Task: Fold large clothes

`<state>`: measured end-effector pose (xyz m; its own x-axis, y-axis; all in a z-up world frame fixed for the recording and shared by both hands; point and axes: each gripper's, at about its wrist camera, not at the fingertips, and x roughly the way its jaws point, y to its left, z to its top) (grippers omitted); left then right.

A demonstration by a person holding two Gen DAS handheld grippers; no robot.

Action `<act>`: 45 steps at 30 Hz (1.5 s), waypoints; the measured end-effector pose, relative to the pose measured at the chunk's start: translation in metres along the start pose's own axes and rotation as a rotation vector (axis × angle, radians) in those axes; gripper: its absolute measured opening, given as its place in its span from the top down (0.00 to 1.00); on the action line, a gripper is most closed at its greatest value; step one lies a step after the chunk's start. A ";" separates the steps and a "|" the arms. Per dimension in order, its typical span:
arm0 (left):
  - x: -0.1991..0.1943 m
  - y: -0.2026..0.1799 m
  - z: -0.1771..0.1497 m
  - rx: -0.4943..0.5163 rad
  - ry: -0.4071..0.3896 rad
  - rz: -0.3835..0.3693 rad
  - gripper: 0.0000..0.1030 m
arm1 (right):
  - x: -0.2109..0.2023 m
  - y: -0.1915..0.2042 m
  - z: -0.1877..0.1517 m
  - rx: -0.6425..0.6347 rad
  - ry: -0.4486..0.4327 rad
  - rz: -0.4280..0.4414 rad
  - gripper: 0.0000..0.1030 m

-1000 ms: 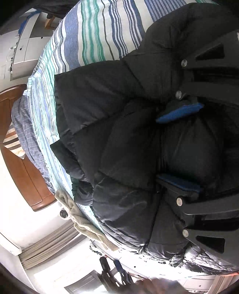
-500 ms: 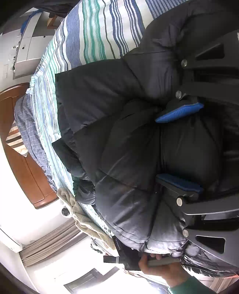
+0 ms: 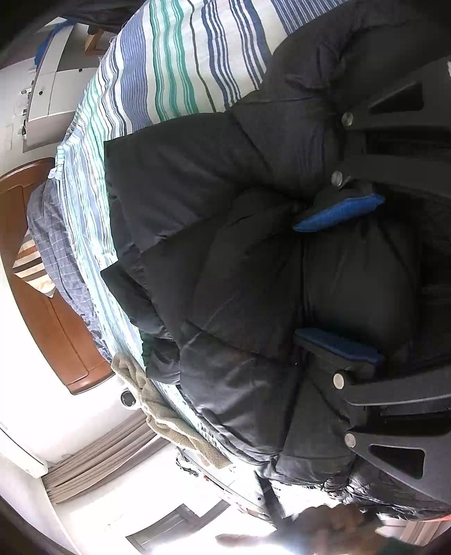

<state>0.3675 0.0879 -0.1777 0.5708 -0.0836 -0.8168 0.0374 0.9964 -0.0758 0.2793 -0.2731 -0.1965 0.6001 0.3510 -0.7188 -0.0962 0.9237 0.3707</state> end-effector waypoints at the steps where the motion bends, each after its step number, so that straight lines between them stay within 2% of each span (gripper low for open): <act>1: 0.005 0.003 -0.004 -0.022 -0.014 -0.016 0.01 | 0.000 0.000 0.000 -0.001 0.001 -0.003 0.43; 2: 0.007 0.008 -0.007 -0.056 -0.033 -0.037 0.00 | 0.001 0.001 0.001 -0.004 0.002 -0.006 0.43; 5: 0.004 0.009 -0.006 -0.055 -0.033 -0.029 0.00 | 0.003 0.002 0.001 -0.007 0.002 -0.012 0.43; 9: -0.016 0.004 -0.012 -0.071 -0.027 0.037 0.02 | 0.003 0.003 0.002 -0.008 0.000 -0.014 0.43; 10: -0.022 0.001 -0.014 -0.075 -0.031 0.028 0.02 | 0.003 0.004 0.002 -0.009 -0.003 -0.015 0.43; 14: -0.073 -0.027 -0.036 0.029 -0.041 -0.077 0.01 | 0.003 0.005 0.004 -0.010 0.002 -0.020 0.43; 17: -0.085 -0.051 -0.061 0.125 0.038 -0.102 0.01 | -0.011 0.020 0.006 -0.067 0.034 -0.102 0.43; 19: -0.085 -0.063 -0.085 0.172 0.094 -0.095 0.02 | -0.032 0.031 0.001 -0.086 0.033 -0.118 0.43; 21: -0.090 -0.069 -0.115 0.187 0.142 -0.110 0.02 | -0.056 0.040 -0.013 -0.109 0.054 -0.107 0.43; 24: -0.110 -0.064 -0.145 0.174 0.137 -0.126 0.02 | -0.084 0.048 -0.048 -0.162 0.166 -0.068 0.42; 27: -0.131 -0.053 -0.168 0.153 0.132 -0.142 0.02 | -0.103 0.045 -0.097 -0.172 0.262 -0.051 0.42; 28: -0.137 -0.052 -0.175 0.151 0.127 -0.136 0.01 | -0.110 0.043 -0.112 -0.168 0.252 -0.053 0.42; 30: -0.147 -0.046 -0.189 0.155 0.115 -0.128 0.01 | -0.126 0.044 -0.135 -0.179 0.175 -0.077 0.42; 33: -0.159 -0.045 -0.204 0.171 0.107 -0.112 0.01 | -0.135 0.048 -0.144 -0.153 0.143 -0.112 0.42; 39: -0.169 -0.041 -0.217 0.164 0.120 -0.105 0.01 | -0.143 0.055 -0.152 -0.183 0.148 -0.131 0.42; 45: -0.180 -0.047 -0.237 0.261 0.135 -0.066 0.01 | -0.158 0.059 -0.164 -0.250 0.176 -0.152 0.42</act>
<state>0.0685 0.0533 -0.1628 0.4468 -0.1321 -0.8848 0.2908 0.9568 0.0039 0.0483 -0.2492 -0.1574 0.4785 0.2077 -0.8532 -0.2207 0.9689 0.1120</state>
